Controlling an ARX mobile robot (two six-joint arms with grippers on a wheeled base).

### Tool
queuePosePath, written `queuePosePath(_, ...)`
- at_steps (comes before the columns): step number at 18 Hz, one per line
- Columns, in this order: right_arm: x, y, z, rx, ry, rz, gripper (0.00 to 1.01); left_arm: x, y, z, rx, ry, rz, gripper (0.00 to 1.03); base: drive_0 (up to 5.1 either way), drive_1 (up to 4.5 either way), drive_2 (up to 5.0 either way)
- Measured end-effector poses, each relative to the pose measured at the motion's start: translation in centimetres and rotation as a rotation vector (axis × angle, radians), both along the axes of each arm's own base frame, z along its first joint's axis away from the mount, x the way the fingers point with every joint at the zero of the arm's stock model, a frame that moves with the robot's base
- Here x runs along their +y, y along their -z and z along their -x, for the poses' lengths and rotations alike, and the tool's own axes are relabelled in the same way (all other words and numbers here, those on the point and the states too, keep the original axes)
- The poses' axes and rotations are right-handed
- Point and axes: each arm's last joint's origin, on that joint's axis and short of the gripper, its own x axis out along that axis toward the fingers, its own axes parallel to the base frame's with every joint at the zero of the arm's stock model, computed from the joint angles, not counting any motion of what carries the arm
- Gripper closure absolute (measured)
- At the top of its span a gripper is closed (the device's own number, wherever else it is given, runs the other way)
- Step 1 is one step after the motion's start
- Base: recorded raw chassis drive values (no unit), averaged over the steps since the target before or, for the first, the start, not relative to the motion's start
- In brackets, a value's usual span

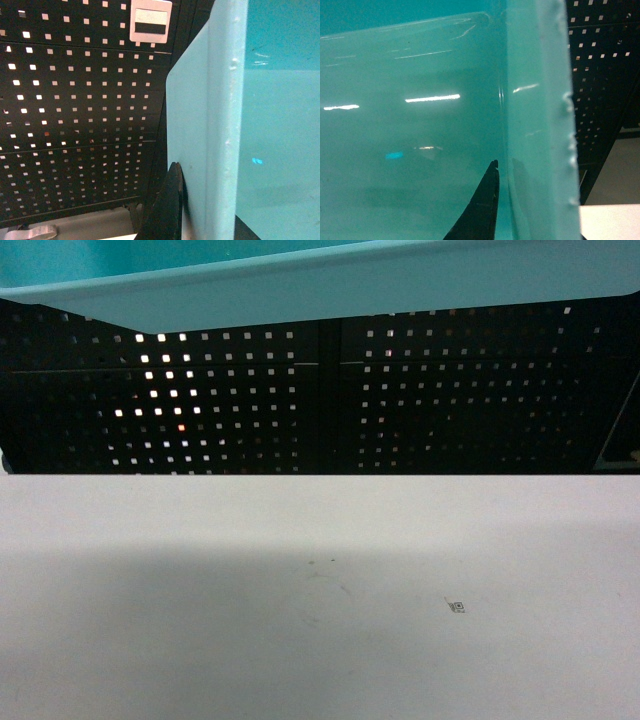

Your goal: Stack blue boxes stably on right

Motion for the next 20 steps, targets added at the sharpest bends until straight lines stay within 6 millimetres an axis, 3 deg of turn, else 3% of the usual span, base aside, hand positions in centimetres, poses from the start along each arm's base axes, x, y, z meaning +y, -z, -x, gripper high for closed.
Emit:
queuePosePath(8,0.00,0.00,0.00,0.000,0.000,0.000,0.93,0.00,0.01,0.00,0.001,0.002,0.004,1.01,-0.1,-0.08,-0.1)
queuePosePath(20,0.00,0.00,0.00,0.000,0.000,-0.001,0.93,-0.03,-0.04,0.06,-0.001,0.002,0.005,1.01,-1.8,-1.78,-1.8)
